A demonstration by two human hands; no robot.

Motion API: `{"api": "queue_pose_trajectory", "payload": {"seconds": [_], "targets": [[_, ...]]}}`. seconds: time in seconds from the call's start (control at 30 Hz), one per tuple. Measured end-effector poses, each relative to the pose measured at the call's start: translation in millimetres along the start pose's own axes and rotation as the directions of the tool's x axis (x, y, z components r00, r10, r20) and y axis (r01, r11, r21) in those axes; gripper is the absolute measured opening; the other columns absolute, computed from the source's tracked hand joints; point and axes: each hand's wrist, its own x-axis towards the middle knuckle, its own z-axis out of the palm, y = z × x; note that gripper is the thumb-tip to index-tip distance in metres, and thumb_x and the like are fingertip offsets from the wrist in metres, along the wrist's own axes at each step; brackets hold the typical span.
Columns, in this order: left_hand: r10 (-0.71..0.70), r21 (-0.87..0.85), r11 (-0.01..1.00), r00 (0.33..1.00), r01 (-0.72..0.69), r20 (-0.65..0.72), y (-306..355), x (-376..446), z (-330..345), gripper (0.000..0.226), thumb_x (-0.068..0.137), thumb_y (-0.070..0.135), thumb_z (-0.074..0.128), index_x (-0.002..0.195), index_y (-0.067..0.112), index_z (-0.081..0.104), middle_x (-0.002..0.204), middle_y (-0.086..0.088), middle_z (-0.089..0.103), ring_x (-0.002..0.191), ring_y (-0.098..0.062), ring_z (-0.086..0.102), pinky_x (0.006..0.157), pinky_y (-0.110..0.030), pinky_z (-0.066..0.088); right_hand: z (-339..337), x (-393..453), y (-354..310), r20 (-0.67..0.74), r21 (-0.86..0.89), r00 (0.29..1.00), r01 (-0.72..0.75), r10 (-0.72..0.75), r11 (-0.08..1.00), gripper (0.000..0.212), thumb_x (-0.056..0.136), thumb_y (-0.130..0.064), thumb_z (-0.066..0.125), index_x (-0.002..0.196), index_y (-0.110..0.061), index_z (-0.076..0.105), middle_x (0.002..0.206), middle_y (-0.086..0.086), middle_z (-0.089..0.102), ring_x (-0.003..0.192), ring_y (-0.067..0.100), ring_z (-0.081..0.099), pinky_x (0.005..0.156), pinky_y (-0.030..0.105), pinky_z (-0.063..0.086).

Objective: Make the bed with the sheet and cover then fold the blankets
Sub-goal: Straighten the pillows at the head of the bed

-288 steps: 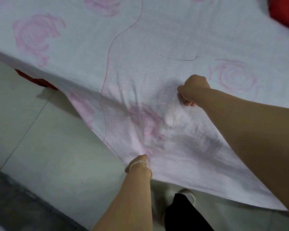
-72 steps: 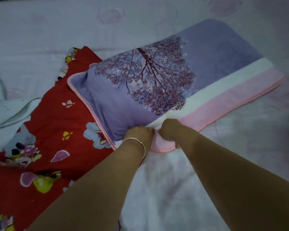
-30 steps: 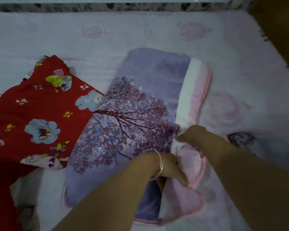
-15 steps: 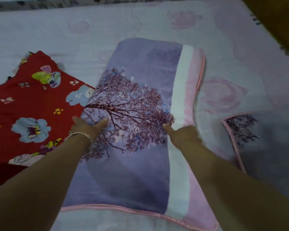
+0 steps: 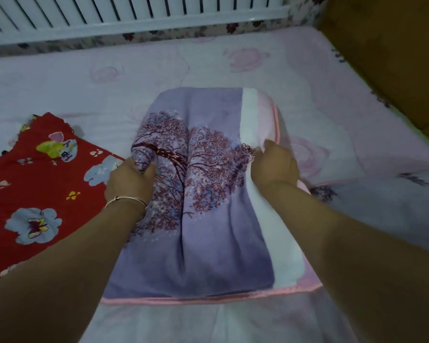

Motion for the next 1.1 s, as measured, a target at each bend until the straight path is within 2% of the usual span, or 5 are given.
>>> {"api": "queue_pose_trajectory", "payload": {"seconds": [0.4,0.57,0.67,0.83,1.1], "targets": [[0.017,-0.29,0.955,0.988,-0.061,-0.151,180,-16,67,0.041,0.094,0.032,0.05,0.109,-0.005,0.06,0.113,-0.029,0.061,0.107,-0.041,0.056,0.079,-0.038,0.043,-138,130,61,-0.242,-0.112,0.949,0.178,-0.201,0.978,0.037,0.101,-0.02,0.037,0.136,-0.013,0.048,0.129,0.018,0.056,0.119,0.034,0.052,0.093,0.036,0.041],[0.074,-0.395,0.916,0.997,-0.07,-0.005,265,2,120,0.046,0.094,0.032,0.05,0.124,-0.003,0.049,0.125,-0.025,0.056,0.118,-0.037,0.051,0.093,-0.036,0.038,-195,206,103,-0.369,-0.451,0.907,0.018,-0.205,0.892,0.039,0.101,-0.027,0.034,0.131,-0.009,0.05,0.132,0.024,0.049,0.126,0.038,0.041,0.104,0.046,0.03],[0.183,-0.456,0.89,0.909,0.009,0.375,272,-17,163,0.078,0.079,0.028,0.069,0.143,0.01,0.028,0.132,-0.021,0.053,0.123,-0.032,0.051,0.103,-0.036,0.04,-182,214,136,-0.057,-0.542,0.998,-0.065,0.041,0.838,0.051,0.101,-0.041,0.029,0.148,-0.021,0.025,0.156,0.015,0.015,0.144,0.038,0.01,0.114,0.059,0.01],[0.271,-0.055,0.876,0.394,-0.479,0.878,250,-89,228,0.047,0.096,0.021,0.046,0.141,0.008,0.037,0.145,-0.013,0.044,0.131,-0.024,0.043,0.103,-0.023,0.028,-97,167,206,0.487,-0.482,0.857,0.101,0.17,0.87,0.076,0.097,-0.05,0.036,0.153,-0.02,-0.006,0.159,0.017,-0.012,0.148,0.034,-0.008,0.118,0.05,0.003],[0.284,-0.034,0.894,0.506,-0.447,0.814,246,-101,261,0.039,0.099,0.015,0.036,0.137,0.01,0.044,0.143,-0.015,0.045,0.131,-0.03,0.042,0.101,-0.024,0.028,-58,171,224,0.425,-0.634,0.871,0.092,0.246,0.768,0.11,0.083,-0.063,0.052,0.148,-0.015,-0.023,0.154,0.029,-0.018,0.142,0.05,-0.007,0.111,0.065,0.009]]}}
